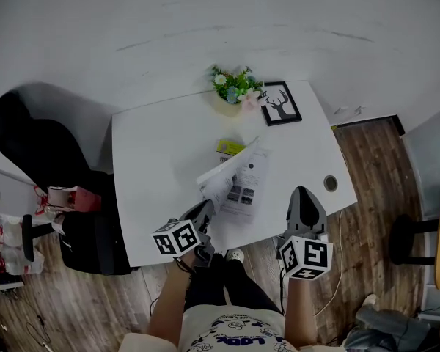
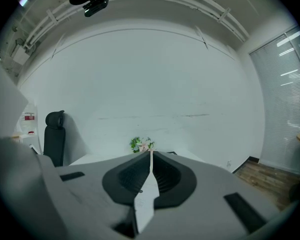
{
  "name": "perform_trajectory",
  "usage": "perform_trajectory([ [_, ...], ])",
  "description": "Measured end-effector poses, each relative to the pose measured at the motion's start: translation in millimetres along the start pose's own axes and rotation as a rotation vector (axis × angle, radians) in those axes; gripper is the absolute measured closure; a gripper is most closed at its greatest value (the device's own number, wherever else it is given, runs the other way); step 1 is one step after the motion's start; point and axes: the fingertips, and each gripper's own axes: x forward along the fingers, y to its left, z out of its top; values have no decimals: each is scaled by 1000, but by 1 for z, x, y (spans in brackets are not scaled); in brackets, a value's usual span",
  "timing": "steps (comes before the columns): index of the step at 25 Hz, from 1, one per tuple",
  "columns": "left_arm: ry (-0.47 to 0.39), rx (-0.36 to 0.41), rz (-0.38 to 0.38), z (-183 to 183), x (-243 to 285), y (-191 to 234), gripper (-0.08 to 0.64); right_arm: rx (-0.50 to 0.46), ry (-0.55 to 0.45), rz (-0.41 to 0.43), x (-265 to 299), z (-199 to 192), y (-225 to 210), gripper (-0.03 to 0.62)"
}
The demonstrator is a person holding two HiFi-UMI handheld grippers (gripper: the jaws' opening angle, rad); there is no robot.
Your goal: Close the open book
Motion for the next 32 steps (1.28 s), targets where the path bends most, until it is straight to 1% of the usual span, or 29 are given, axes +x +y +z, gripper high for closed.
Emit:
perform_trajectory([
  [10,162,201,8,-47,16,-18,526,22,14,-49,-16,-11,-21,563],
  [14,222,308,21,-64,24,-23,526,31,15,-67,-22,-14,-28,563],
  [21,285,439,66,-77,30,-21,526,46,20,-103,-33,-21,-42,563],
  [25,315,527,86,-83,34,-24,525,53,24,-117,-37,-24,-48,563],
  [32,376,660,112,-99,43,-27,479,60,27,-143,-44,-27,-59,563],
])
